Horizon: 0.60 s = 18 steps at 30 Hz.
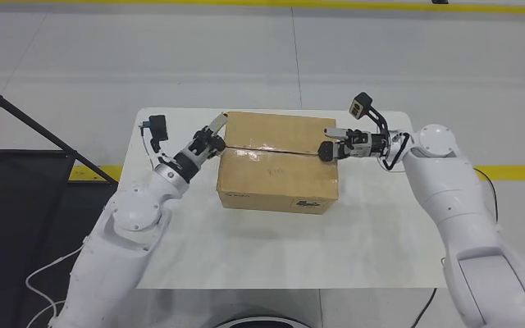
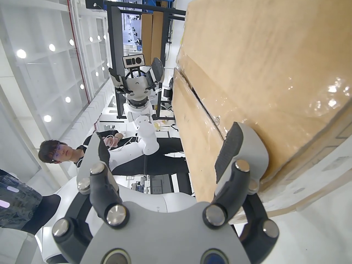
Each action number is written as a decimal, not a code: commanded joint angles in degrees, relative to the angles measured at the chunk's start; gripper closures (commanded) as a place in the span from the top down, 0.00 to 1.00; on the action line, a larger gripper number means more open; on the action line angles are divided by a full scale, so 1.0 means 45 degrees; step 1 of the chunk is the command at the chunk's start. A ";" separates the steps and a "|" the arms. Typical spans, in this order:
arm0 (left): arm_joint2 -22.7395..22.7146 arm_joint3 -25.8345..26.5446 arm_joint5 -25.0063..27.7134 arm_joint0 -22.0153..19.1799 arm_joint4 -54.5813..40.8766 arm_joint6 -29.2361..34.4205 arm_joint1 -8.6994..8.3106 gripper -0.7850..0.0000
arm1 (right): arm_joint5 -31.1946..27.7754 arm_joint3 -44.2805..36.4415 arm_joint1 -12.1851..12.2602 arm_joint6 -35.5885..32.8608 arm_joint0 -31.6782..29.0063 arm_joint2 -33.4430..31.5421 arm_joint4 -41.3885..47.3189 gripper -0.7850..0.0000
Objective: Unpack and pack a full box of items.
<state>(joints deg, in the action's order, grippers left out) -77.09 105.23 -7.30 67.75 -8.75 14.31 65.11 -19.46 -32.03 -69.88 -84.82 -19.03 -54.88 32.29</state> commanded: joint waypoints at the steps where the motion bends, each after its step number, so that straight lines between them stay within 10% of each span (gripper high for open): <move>1: -0.0373 0.0066 0.0116 0.0283 -0.0297 -0.0555 0.0014 1.00 | -0.0043 0.0003 0.0005 0.0042 -0.0026 0.0000 -0.0042 1.00; 18: -0.1444 0.0446 0.0437 0.1355 -0.1292 -0.1562 0.0047 1.00 | -0.0051 0.0009 0.0007 0.0050 -0.0028 -0.0004 -0.0042 1.00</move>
<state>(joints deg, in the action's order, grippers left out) -83.31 106.76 -5.84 73.25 -13.81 7.52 65.27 -19.68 -31.99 -69.85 -84.60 -19.16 -54.90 32.10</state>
